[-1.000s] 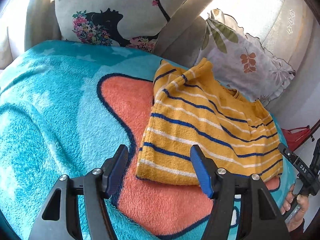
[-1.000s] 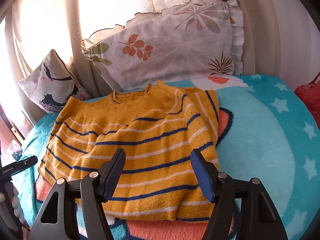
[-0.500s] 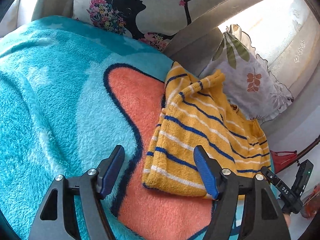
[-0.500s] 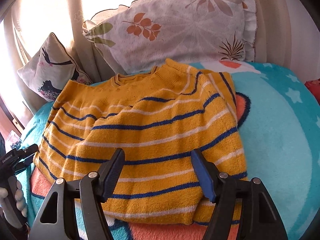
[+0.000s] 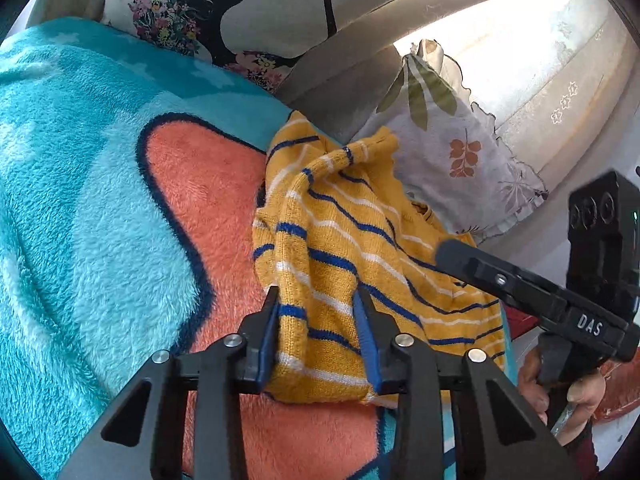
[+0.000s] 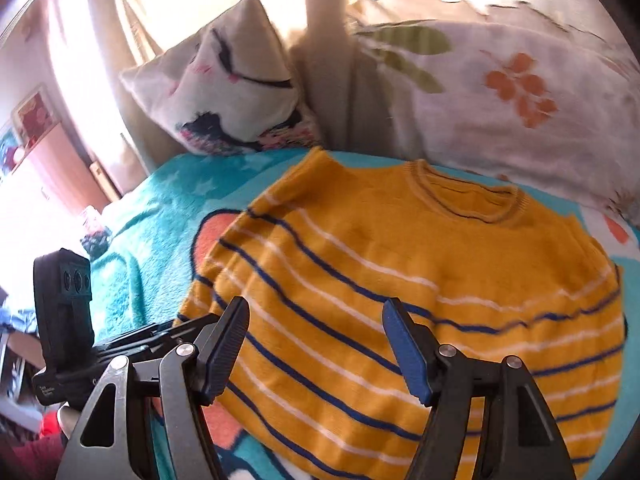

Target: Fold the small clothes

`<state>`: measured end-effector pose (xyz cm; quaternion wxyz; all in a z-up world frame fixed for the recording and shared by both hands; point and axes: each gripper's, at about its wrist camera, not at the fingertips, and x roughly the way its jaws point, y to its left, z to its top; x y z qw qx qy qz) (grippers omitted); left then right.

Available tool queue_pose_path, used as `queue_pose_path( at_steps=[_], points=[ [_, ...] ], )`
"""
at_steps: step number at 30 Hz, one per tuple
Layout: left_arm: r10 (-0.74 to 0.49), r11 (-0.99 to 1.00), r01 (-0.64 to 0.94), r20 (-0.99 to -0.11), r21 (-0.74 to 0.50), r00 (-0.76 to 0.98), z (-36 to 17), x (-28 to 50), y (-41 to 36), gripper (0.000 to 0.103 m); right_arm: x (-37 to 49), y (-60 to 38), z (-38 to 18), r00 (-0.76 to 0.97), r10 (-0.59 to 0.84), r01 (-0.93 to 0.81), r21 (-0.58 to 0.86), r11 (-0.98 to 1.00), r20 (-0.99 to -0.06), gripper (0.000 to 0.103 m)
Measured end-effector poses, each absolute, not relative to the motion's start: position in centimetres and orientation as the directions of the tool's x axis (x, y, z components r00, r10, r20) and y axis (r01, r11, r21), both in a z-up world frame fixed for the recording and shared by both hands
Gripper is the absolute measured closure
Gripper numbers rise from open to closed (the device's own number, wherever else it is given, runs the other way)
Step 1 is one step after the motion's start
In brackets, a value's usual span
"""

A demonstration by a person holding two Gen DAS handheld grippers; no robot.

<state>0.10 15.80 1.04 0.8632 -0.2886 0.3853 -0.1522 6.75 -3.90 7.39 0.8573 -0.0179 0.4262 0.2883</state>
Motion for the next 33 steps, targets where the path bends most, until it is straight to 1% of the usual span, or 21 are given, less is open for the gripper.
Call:
queue_pose_path(
  at_steps=[3, 5, 6, 7, 9, 12, 14, 16, 17, 19, 20, 22, 24, 25, 26, 29, 33],
  points=[
    [-0.497, 0.772, 0.048, -0.555, -0.633, 0.667, 1.1, -0.1, 16.1, 0.069, 8.8, 1.5, 6.8, 0.386, 0.46, -0.573, 0.183, 0.799, -0.8, 0.03],
    [-0.501, 0.77, 0.056, -0.548, -0.636, 0.67, 1.2, -0.2, 16.2, 0.069, 10.2, 4.5, 6.0, 0.348, 0.42, -0.579, 0.16, 0.799, -0.838, 0.03],
    [-0.501, 0.769, 0.059, -0.544, -0.636, 0.672, 1.2, -0.2, 16.2, 0.069, 10.8, 5.6, 5.4, 0.334, 0.391, -0.575, 0.143, 0.806, -0.858, 0.029],
    [-0.504, 0.768, 0.065, -0.539, -0.637, 0.675, 1.3, -0.3, 16.2, 0.069, 11.4, 6.5, 4.9, 0.329, 0.362, -0.568, 0.124, 0.814, -0.872, 0.025],
    [-0.511, 0.763, 0.075, -0.529, -0.641, 0.677, 1.3, -0.4, 16.2, 0.069, 12.4, 8.2, 4.0, 0.333, 0.296, -0.56, 0.065, 0.826, -0.895, 0.022],
    [-0.522, 0.751, 0.078, -0.516, -0.656, 0.68, 1.3, -0.5, 16.5, 0.068, 12.4, 9.8, 3.1, 0.367, 0.198, -0.564, -0.048, 0.824, -0.909, 0.022],
    [-0.53, 0.74, 0.077, -0.508, -0.669, 0.679, 1.2, -0.6, 16.7, 0.068, 11.9, 10.6, 2.6, 0.395, 0.141, -0.576, -0.125, 0.808, -0.908, 0.024],
    [-0.533, 0.731, 0.074, -0.502, -0.678, 0.681, 1.1, -0.7, 17.0, 0.068, 11.2, 11.0, 2.2, 0.435, 0.104, -0.581, -0.191, 0.791, -0.894, 0.036],
    [-0.533, 0.729, 0.072, -0.498, -0.681, 0.684, 1.1, -0.7, 17.1, 0.068, 10.9, 10.9, 2.3, 0.448, 0.113, -0.583, -0.194, 0.789, -0.887, 0.04],
    [-0.547, 0.713, 0.084, -0.477, -0.697, 0.688, 1.1, -0.9, 17.4, 0.067, 10.5, 10.2, 3.2, 0.456, 0.149, -0.58, -0.165, 0.798, -0.878, 0.068],
    [-0.561, 0.698, 0.094, -0.461, -0.71, 0.688, 1.1, -1.0, 17.6, 0.063, 10.5, 9.7, 3.8, 0.451, 0.188, -0.575, -0.123, 0.809, -0.873, 0.073],
    [-0.576, 0.672, 0.093, -0.44, -0.735, 0.689, 1.0, -1.1, 18.1, 0.061, 10.5, 8.3, 5.1, 0.457, 0.238, -0.556, -0.066, 0.829, -0.857, 0.087],
    [-0.596, 0.638, 0.082, -0.424, -0.765, 0.682, 0.5, -0.9, 18.6, 0.06, 10.7, 6.6, 6.3, 0.449, 0.311, -0.538, 0.024, 0.843, -0.838, 0.089],
    [-0.598, 0.627, 0.068, -0.424, -0.776, 0.68, 0.3, -0.7, 18.9, 0.06, 10.7, 5.7, 6.8, 0.45, 0.341, -0.53, 0.06, 0.846, -0.826, 0.091],
    [-0.598, 0.619, 0.051, -0.428, -0.784, 0.678, 0.0, -0.6, 19.2, 0.059, 10.7, 4.8, 7.2, 0.455, 0.362, -0.521, 0.087, 0.849, -0.814, 0.091],
    [-0.601, 0.603, 0.027, -0.432, -0.797, 0.672, -0.4, -0.5, 19.5, 0.054, 10.3, 1.9, 8.4, 0.488, 0.401, -0.485, 0.142, 0.863, -0.775, 0.092],
    [-0.568, 0.645, 0.016, -0.466, -0.764, 0.678, -0.3, -0.4, 18.9, 0.052, 9.9, -3.1, 9.6, 0.527, 0.43, -0.431, 0.206, 0.879, -0.733, 0.092]
  ],
)
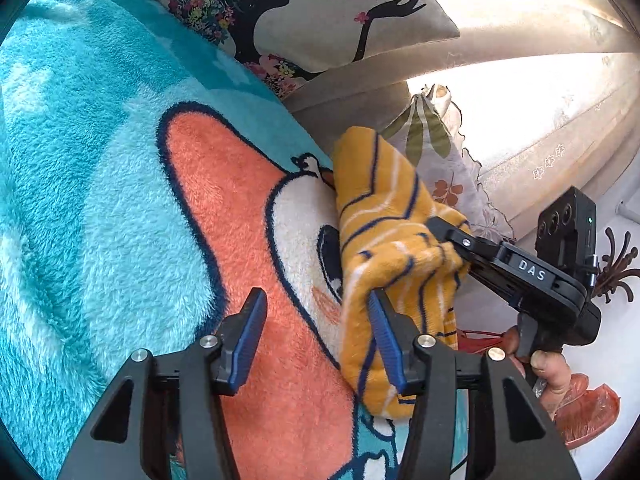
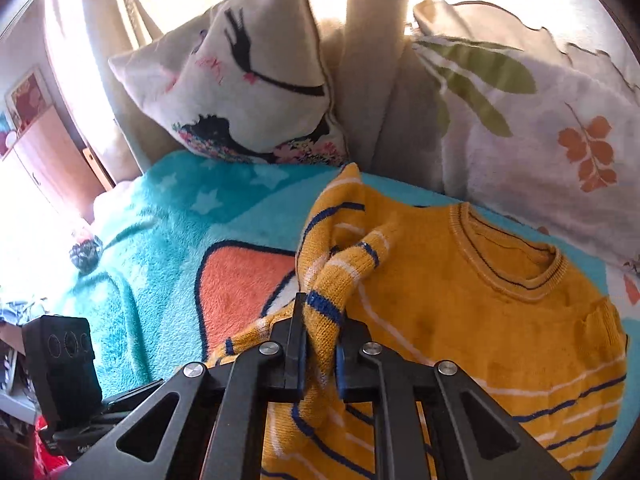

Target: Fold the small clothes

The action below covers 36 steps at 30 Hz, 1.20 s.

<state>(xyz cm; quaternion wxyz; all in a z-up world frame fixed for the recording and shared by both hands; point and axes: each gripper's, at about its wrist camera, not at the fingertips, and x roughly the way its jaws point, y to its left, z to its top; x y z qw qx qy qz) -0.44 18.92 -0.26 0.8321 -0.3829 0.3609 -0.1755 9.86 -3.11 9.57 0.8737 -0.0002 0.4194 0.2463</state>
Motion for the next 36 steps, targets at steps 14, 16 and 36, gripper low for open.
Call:
queue_pose_path(
  at_steps=[14, 16, 36],
  points=[
    [-0.516, 0.699, -0.025, -0.528, -0.714, 0.674, -0.7, 0.2, 18.1, 0.051, 7.3, -30.4, 5.0, 0.608, 0.336, -0.039, 0.396, 0.917, -0.719, 0.092],
    [-0.51, 0.704, -0.028, -0.534, -0.709, 0.674, -0.8, 0.3, 18.0, 0.051, 6.6, -31.9, 4.2, 0.611, 0.349, -0.016, 0.429, 0.903, -0.711, 0.09],
    [-0.483, 0.737, -0.039, -0.565, -0.675, 0.669, -0.3, 0.5, 17.7, 0.051, 0.0, -27.7, 5.3, 0.582, 0.401, -0.198, 0.355, 0.914, -0.708, 0.093]
  ],
)
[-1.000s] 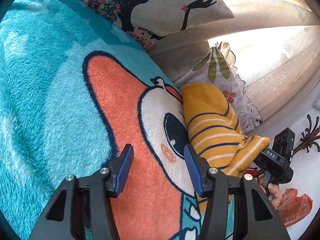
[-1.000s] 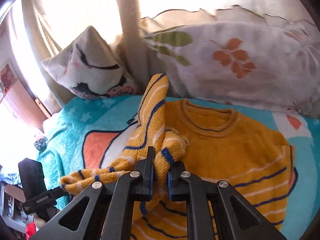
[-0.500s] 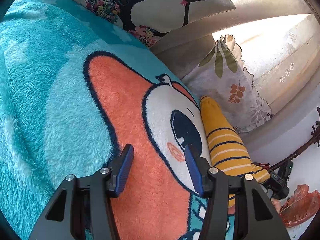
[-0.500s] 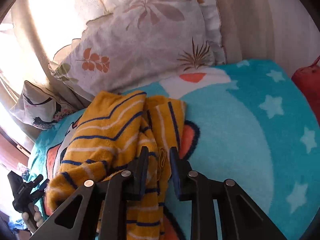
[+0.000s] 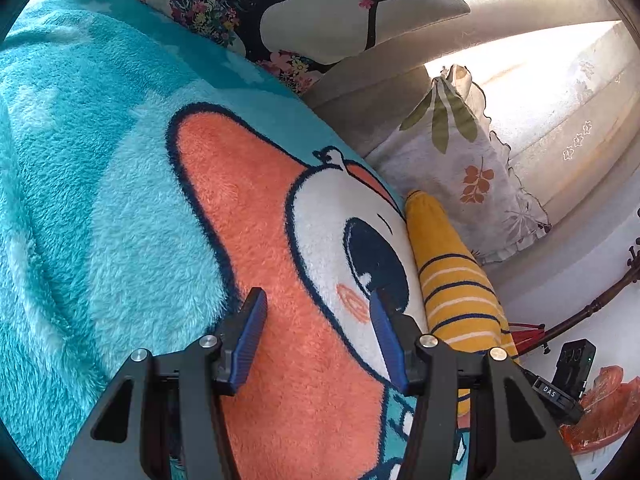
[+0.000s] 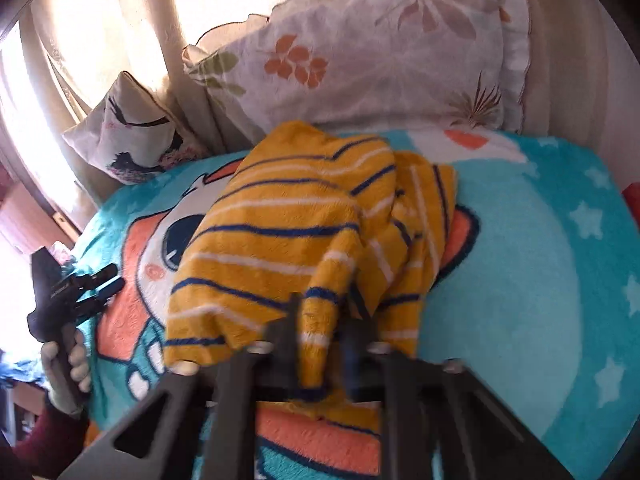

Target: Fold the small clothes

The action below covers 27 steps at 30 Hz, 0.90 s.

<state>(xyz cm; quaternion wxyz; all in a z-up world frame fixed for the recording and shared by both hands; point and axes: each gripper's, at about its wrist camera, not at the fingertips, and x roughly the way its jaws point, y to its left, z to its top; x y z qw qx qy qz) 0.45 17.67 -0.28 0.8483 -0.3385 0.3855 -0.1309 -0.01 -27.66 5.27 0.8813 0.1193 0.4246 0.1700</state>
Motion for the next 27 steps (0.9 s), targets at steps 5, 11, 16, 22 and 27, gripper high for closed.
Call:
queue_pose_path(
  at_steps=[5, 11, 16, 22, 27],
  points=[
    [-0.484, 0.736, -0.038, -0.564, -0.676, 0.669, -0.3, 0.5, 17.6, 0.05, -2.8, -30.8, 5.2, 0.614, 0.33, -0.131, 0.321, 0.938, -0.716, 0.094],
    [-0.484, 0.739, -0.034, -0.566, -0.673, 0.667, -0.2, 0.5, 17.6, 0.049, -5.0, -32.9, 2.0, 0.577, 0.324, -0.075, 0.347, 0.935, -0.75, 0.094],
    [-0.481, 0.745, -0.033, -0.571, -0.666, 0.666, -0.2, 0.5, 17.5, 0.048, -5.2, -32.3, 1.8, 0.588, 0.286, -0.079, 0.299, 0.951, -0.757, 0.089],
    [-0.484, 0.742, -0.03, -0.567, -0.67, 0.667, -0.2, 0.5, 17.5, 0.047, -5.5, -32.8, 4.7, 0.63, 0.222, -0.061, 0.237, 0.97, -0.745, 0.071],
    [-0.487, 0.745, -0.021, -0.565, -0.667, 0.666, -0.2, 0.6, 17.4, 0.045, -5.3, -33.6, 10.5, 0.756, 0.197, -0.055, 0.239, 0.969, -0.625, 0.065]
  ],
)
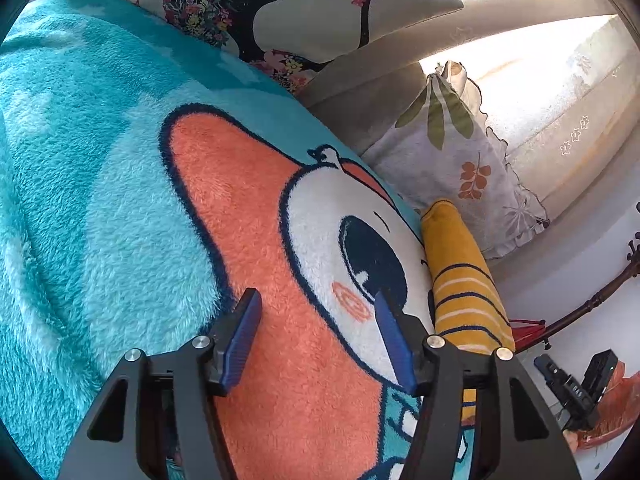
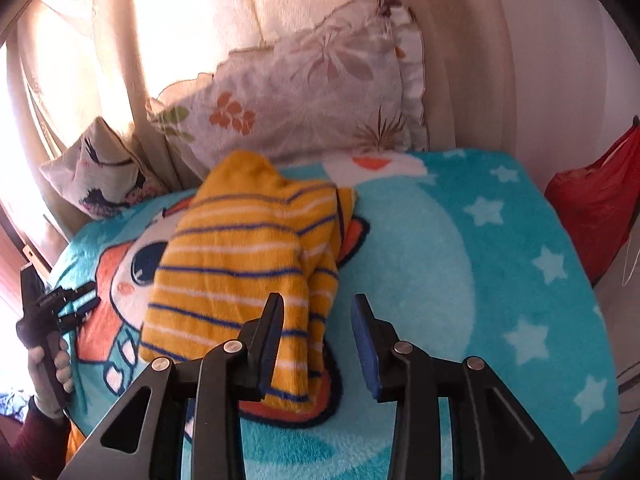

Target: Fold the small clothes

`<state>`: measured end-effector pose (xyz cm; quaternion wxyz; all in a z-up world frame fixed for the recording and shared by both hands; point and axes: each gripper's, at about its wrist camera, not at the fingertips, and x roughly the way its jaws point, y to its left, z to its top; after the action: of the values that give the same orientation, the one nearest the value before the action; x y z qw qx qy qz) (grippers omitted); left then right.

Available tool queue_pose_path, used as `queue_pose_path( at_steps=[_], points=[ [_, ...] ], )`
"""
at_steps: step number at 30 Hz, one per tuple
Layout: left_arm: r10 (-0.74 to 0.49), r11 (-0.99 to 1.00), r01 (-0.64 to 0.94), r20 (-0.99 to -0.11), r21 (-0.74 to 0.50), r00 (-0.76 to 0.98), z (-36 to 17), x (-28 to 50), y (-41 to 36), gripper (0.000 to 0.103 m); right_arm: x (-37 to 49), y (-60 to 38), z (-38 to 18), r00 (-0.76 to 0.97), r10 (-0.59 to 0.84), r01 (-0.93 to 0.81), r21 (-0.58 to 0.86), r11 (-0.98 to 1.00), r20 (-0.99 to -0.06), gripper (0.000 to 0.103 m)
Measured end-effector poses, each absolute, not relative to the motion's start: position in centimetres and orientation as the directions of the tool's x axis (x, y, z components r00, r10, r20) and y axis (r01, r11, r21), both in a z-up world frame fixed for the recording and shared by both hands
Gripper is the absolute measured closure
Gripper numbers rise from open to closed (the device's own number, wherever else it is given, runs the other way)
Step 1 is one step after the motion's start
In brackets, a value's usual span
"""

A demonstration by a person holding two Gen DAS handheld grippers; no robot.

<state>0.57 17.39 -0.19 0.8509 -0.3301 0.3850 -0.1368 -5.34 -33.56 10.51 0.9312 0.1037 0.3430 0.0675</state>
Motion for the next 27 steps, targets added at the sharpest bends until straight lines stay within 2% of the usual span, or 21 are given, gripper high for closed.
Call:
queue_pose_path(
  at_steps=[5, 10, 12, 14, 17, 23, 27],
  points=[
    [-0.485, 0.75, -0.017, -0.566, -0.662, 0.667, -0.2, 0.6, 17.3, 0.043, -0.4, -30.8, 12.0, 0.731, 0.366, -0.152, 0.385, 0.91, -0.577, 0.065],
    [-0.486, 0.752, -0.008, -0.564, -0.659, 0.668, -0.2, 0.7, 17.1, 0.041, 6.7, -28.8, 8.1, 0.653, 0.482, -0.13, 0.54, 0.831, -0.584, 0.065],
    [-0.488, 0.753, -0.003, -0.562, -0.658, 0.668, -0.1, 0.7, 17.1, 0.04, 9.2, -29.3, 5.6, 0.624, 0.484, -0.062, 0.578, 0.814, -0.614, 0.065],
    [-0.49, 0.753, 0.001, -0.559, -0.658, 0.669, -0.1, 0.7, 17.1, 0.039, 10.5, -30.4, 3.3, 0.639, 0.436, 0.012, 0.575, 0.818, -0.634, 0.071],
    [-0.496, 0.749, 0.007, -0.553, -0.663, 0.67, -0.2, 0.6, 17.2, 0.038, 10.4, -31.3, 2.3, 0.673, 0.413, 0.039, 0.587, 0.808, -0.613, 0.071],
    [-0.506, 0.743, 0.018, -0.543, -0.67, 0.67, 0.0, 0.6, 17.2, 0.035, 8.4, -32.0, 4.6, 0.708, 0.351, 0.055, 0.544, 0.838, -0.613, 0.067],
    [-0.508, 0.741, 0.018, -0.541, -0.671, 0.67, 0.1, 0.6, 17.3, 0.035, 5.4, -32.3, 6.5, 0.756, 0.311, 0.029, 0.504, 0.863, -0.576, 0.066]
  ],
)
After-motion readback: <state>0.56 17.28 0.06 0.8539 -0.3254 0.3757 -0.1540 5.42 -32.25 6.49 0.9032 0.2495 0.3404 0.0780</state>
